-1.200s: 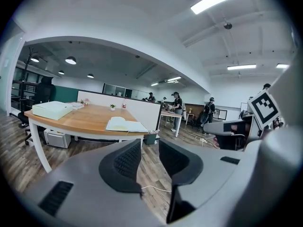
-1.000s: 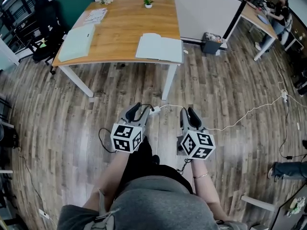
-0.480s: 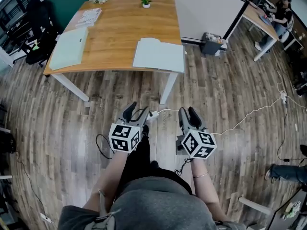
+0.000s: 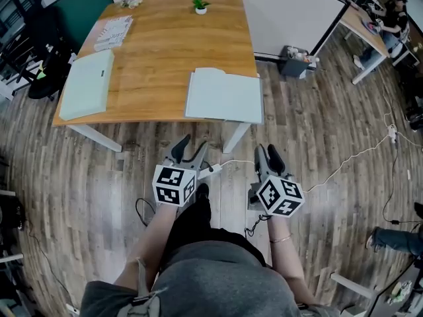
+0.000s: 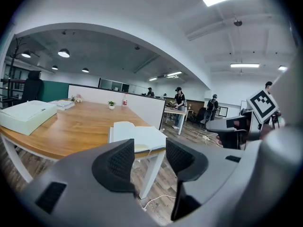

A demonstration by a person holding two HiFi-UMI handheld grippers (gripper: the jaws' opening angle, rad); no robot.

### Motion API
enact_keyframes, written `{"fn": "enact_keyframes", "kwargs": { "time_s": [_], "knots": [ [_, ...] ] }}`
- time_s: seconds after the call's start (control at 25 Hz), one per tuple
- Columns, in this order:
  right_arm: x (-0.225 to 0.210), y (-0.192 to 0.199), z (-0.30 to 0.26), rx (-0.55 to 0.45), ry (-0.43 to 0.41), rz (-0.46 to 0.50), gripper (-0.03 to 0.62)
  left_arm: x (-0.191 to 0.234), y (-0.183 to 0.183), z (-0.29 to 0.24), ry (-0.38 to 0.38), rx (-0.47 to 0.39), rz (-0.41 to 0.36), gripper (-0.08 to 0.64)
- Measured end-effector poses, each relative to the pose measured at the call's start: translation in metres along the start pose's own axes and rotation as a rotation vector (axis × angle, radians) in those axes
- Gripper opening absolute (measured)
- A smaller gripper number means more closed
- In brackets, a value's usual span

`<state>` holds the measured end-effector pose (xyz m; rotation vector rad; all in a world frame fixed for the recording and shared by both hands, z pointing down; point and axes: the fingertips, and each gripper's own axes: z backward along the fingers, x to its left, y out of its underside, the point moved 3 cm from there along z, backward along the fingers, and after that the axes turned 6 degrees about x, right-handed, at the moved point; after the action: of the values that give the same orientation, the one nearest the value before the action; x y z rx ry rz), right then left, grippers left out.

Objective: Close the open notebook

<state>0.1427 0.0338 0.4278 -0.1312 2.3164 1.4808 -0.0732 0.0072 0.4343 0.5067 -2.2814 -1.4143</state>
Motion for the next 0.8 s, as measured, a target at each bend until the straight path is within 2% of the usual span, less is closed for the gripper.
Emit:
{"fn": "enact_keyframes", "kwargs": {
  "time_s": [0.44,0.8],
  "knots": [
    [-0.014,-0.034,-0.055,-0.02,0.104,-0.049,0.144,0.045,-0.032,-0.062,0.068,0.027,-0.031,0.202],
    [-0.026,-0.035,-0.07,-0.017,0.168,-0.079,0.144,0.048,-0.037,-0.092,0.138,0.06,-0.055,0.202]
  ]
}}
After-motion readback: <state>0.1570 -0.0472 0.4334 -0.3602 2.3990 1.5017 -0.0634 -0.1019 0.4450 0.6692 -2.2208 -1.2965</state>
